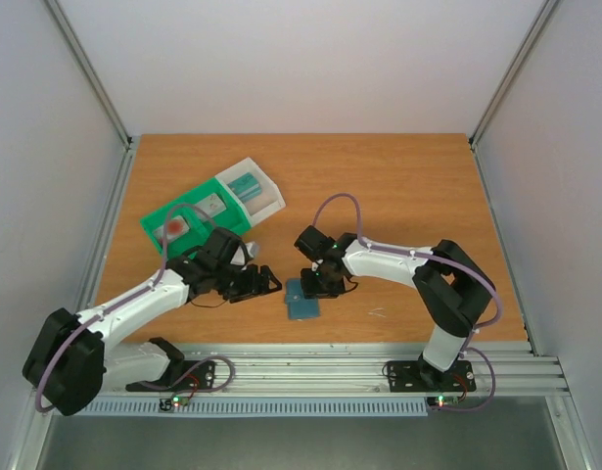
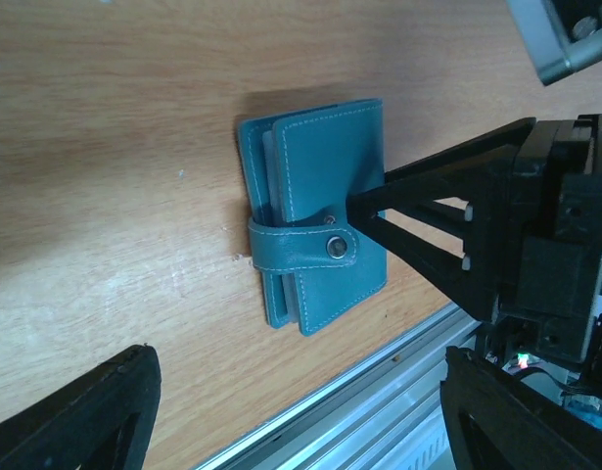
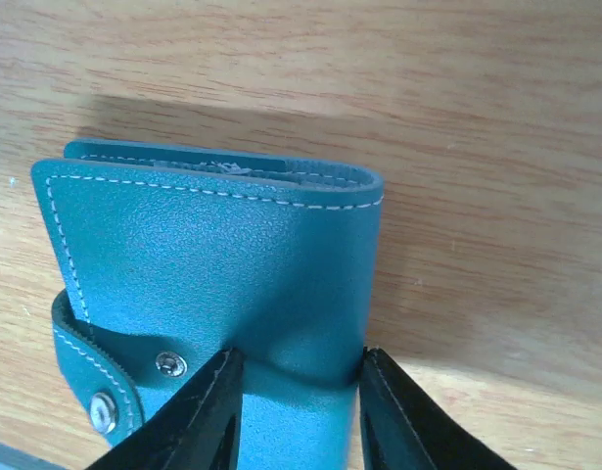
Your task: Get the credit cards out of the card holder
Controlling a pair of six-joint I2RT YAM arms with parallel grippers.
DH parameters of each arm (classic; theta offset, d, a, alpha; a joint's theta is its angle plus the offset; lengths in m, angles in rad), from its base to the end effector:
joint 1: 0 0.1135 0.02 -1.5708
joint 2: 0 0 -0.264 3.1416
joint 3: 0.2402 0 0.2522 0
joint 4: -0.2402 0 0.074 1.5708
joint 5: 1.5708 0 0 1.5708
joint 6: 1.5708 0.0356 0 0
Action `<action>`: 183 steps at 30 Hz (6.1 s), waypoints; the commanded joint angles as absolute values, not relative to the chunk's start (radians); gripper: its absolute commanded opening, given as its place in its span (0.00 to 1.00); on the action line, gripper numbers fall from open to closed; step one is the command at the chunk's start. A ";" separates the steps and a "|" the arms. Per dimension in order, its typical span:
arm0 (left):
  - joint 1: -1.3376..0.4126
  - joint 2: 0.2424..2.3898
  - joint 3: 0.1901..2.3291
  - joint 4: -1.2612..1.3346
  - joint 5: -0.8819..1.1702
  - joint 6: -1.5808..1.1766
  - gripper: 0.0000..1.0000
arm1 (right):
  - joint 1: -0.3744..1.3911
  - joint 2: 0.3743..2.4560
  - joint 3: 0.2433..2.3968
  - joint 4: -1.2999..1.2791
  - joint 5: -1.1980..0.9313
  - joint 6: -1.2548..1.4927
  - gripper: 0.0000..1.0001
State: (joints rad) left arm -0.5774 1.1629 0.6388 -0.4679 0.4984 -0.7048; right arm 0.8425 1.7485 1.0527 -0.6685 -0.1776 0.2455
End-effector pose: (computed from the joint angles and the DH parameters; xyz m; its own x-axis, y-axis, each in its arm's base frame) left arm 0.1708 -0.1316 0.1971 -0.9869 -0.0363 -0.1574 0.0777 0.7479 -0.6592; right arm 0.2053 0.2396 0.1557 -0.8163 -0.5559 -0.1569 -0.5776 0.7868 0.2176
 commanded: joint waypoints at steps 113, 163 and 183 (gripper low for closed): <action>-0.713 1.130 0.609 -0.510 0.348 -0.703 0.02 | 0.856 1.495 1.005 -0.653 -0.260 0.308 0.01; -0.712 1.152 0.573 -0.457 0.302 -0.729 0.05 | 0.926 1.406 1.040 -0.678 -0.123 0.346 0.30; -0.709 1.132 0.581 -0.463 0.310 -0.763 0.00 | 0.954 1.617 1.030 -0.689 0.037 0.321 0.15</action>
State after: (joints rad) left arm -0.7082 1.1637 0.5606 -0.4595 0.3336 -0.7582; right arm 0.9627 1.6215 1.0840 -0.7059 -0.0219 0.3202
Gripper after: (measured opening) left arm 0.034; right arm 0.216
